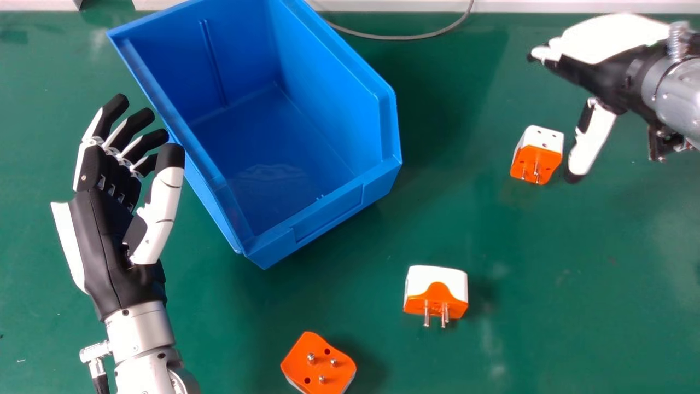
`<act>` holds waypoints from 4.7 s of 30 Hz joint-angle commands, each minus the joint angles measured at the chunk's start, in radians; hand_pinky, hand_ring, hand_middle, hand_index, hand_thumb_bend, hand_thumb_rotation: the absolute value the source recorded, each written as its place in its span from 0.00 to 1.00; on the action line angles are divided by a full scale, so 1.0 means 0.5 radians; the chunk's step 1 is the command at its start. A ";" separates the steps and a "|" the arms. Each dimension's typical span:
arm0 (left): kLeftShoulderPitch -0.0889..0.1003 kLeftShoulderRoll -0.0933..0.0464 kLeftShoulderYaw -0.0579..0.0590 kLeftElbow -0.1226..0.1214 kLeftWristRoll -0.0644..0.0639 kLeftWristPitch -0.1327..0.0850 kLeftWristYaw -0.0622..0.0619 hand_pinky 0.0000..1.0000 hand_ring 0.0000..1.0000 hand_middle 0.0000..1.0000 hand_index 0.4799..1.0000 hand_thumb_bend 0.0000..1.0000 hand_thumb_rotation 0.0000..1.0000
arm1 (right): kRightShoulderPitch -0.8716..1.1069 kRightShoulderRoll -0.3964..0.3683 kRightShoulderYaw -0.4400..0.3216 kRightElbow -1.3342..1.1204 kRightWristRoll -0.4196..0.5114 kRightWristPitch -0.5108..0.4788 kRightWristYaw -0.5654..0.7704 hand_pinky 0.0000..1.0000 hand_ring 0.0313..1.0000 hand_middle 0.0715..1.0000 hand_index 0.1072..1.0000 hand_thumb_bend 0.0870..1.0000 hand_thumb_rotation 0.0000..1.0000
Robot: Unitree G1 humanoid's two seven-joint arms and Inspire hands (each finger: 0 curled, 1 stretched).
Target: Pick all objects and put in blue box
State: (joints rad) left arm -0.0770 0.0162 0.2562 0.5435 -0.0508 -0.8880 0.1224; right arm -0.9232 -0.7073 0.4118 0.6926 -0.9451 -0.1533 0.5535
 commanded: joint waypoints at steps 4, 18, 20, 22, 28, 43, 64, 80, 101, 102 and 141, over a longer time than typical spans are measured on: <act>0.013 0.012 0.002 -0.054 0.012 -0.019 0.005 0.64 0.70 0.76 0.62 0.69 0.46 | -0.228 0.000 0.116 0.223 0.010 -0.117 -0.006 0.80 0.95 0.99 0.93 0.93 0.15; 0.014 0.005 -0.006 -0.087 0.028 0.007 0.014 0.64 0.70 0.76 0.62 0.69 0.45 | -0.216 0.084 0.245 0.425 0.066 -0.264 -0.156 0.78 0.90 0.94 0.90 0.95 0.15; 0.013 0.005 -0.006 -0.082 0.026 0.003 0.014 0.64 0.70 0.76 0.62 0.68 0.45 | -0.216 0.097 0.265 0.456 0.069 -0.285 -0.204 0.78 0.88 0.93 0.91 0.94 0.16; 0.010 0.005 -0.006 -0.076 0.024 0.000 0.015 0.64 0.70 0.76 0.62 0.68 0.45 | -0.220 0.111 0.290 0.483 0.064 -0.296 -0.241 0.77 0.87 0.93 0.91 0.94 0.17; 0.008 0.001 -0.007 -0.076 0.015 -0.002 0.015 0.63 0.70 0.76 0.62 0.68 0.45 | -0.223 0.135 0.314 0.540 0.088 -0.335 -0.302 0.76 0.86 0.91 0.91 0.94 0.19; 0.001 0.001 -0.006 -0.062 0.012 -0.014 0.014 0.64 0.70 0.76 0.62 0.68 0.45 | -0.215 0.144 0.351 0.569 0.085 -0.398 -0.363 0.74 0.85 0.90 0.90 0.91 0.18; -0.007 -0.004 -0.012 -0.068 0.014 -0.009 0.015 0.64 0.70 0.77 0.63 0.68 0.44 | -0.186 0.118 0.393 0.692 0.116 -0.574 -0.582 0.57 0.71 0.79 0.77 0.77 0.04; 0.002 -0.009 -0.020 -0.112 0.032 0.011 0.031 0.64 0.70 0.77 0.63 0.67 0.44 | -0.115 0.078 0.406 0.661 0.072 -0.653 -0.916 0.49 0.55 0.66 0.64 0.60 0.00; -0.013 -0.005 -0.018 -0.078 0.024 0.006 0.020 0.64 0.70 0.77 0.63 0.66 0.43 | -0.085 0.036 0.406 0.605 -0.013 -0.653 -1.128 0.33 0.43 0.53 0.51 0.47 0.00; -0.014 -0.004 -0.017 -0.074 0.024 0.005 0.021 0.64 0.70 0.77 0.63 0.66 0.43 | -0.083 0.035 0.400 0.605 -0.007 -0.656 -1.133 0.33 0.43 0.53 0.51 0.47 0.00; 0.008 -0.005 -0.013 -0.106 0.012 0.004 0.009 0.64 0.70 0.77 0.63 0.66 0.43 | -0.118 0.116 0.473 0.517 -0.049 -0.271 -0.580 0.32 0.45 0.55 0.53 0.52 0.00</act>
State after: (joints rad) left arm -0.0744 0.0109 0.2527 0.5116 -0.0422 -0.8684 0.1295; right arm -0.9653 -0.6455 0.6413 0.9603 -0.9571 -0.3148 0.2353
